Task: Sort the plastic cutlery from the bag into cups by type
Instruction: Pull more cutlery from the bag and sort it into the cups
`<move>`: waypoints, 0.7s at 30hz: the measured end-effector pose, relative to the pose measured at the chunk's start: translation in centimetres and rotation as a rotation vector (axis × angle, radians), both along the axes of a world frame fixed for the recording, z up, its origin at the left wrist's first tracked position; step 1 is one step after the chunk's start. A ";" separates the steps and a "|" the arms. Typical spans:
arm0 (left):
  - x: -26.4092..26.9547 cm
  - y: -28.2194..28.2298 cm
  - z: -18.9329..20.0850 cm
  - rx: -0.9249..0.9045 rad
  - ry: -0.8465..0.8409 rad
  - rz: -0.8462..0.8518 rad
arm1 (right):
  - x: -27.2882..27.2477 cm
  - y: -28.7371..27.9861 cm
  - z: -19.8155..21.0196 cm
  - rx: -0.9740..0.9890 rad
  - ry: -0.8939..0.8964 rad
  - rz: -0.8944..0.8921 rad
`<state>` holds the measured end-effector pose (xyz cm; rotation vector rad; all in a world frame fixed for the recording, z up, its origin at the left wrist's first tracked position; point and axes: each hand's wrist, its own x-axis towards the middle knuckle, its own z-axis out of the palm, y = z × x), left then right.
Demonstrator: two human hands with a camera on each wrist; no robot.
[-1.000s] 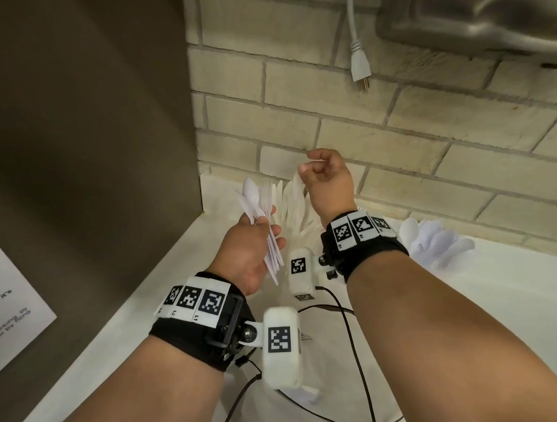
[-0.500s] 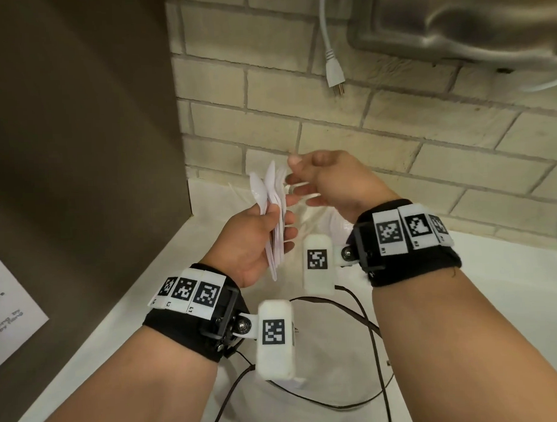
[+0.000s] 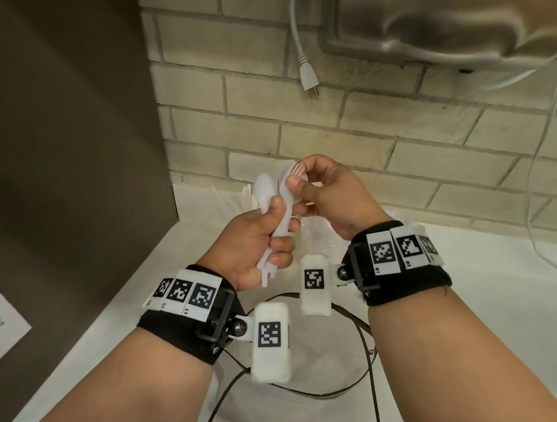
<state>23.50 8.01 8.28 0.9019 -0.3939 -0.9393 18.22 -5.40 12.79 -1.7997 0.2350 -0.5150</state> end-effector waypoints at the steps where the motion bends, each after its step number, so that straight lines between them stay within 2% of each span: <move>1: -0.2 -0.1 0.0 0.019 -0.031 0.037 | 0.0 0.0 0.1 0.018 0.002 -0.003; 4: -0.3 -0.4 -0.1 0.128 -0.146 0.150 | -0.2 0.1 0.1 0.078 0.017 -0.001; 7: -0.3 -0.3 -0.2 0.199 -0.233 0.190 | -0.2 0.0 0.0 0.121 0.034 -0.050; 10: -0.2 -0.2 -0.3 0.191 -0.213 0.180 | -0.2 -0.1 0.0 0.131 0.041 -0.079; 14: 0.2 -0.2 -0.7 0.187 -0.174 0.155 | -0.6 -0.9 0.3 -0.044 0.022 -0.167; 17: 0.4 0.0 -0.6 0.159 -0.116 0.140 | -1.4 -2.2 0.8 -0.088 -0.013 -0.210; 21: 0.6 0.0 -0.7 0.194 -0.080 0.209 | -2.3 -4.8 0.9 -0.186 -0.115 -0.417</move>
